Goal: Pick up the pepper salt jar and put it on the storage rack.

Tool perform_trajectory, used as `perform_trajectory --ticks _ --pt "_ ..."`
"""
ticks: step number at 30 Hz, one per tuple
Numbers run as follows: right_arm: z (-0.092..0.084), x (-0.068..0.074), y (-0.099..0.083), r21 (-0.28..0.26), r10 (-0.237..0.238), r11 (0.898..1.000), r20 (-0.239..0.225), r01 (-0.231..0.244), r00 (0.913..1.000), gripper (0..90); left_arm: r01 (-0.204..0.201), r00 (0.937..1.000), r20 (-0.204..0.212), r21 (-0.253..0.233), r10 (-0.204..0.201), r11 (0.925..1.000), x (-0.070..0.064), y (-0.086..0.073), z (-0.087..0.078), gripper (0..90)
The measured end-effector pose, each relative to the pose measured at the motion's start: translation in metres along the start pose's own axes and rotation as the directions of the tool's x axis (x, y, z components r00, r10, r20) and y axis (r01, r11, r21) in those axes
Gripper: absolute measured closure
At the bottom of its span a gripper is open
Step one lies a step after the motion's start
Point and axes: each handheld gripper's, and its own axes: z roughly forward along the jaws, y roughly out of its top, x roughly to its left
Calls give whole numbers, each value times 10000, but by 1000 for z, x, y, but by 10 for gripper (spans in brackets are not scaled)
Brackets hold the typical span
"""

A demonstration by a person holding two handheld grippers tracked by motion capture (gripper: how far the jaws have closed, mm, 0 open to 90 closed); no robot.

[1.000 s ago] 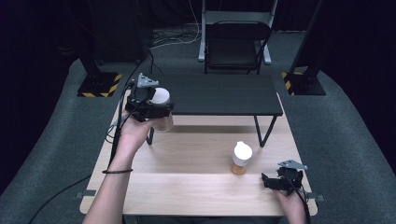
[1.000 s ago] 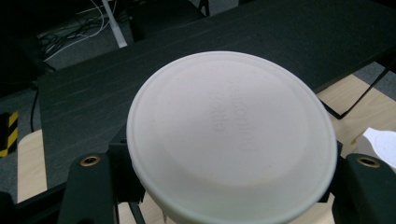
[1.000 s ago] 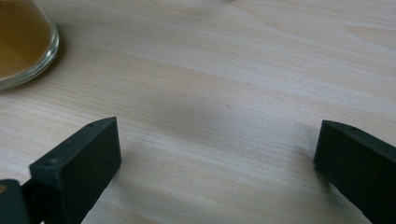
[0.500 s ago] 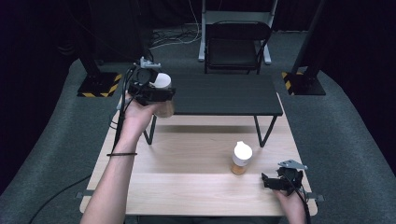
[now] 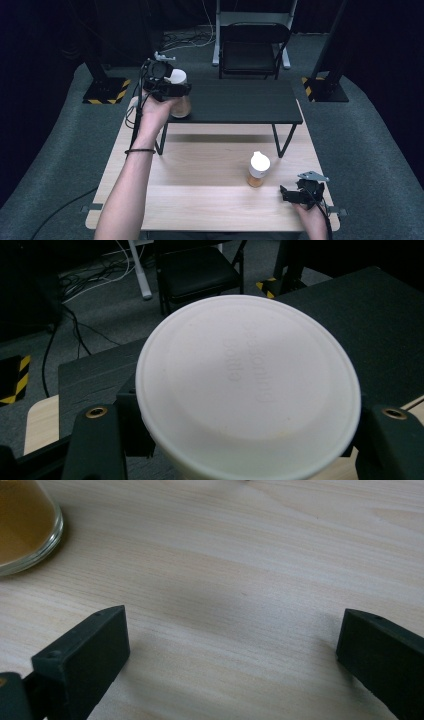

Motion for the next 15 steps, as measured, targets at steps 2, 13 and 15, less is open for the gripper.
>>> perform_trajectory --ticks 2,13,15 --pt "0 0 0 -1 -4 10000 -1 4 10000 0 73 10000 10 35 -73 10000 1 1 4 333" --pt "0 0 0 0 -10 10000 -9 10 10000 0 268 9996 13 189 -268 9995 -1 4 18 332" --pt "0 0 0 0 -10 10000 -11 10 10000 0 288 9996 23 191 -288 9994 0 4 19 332"
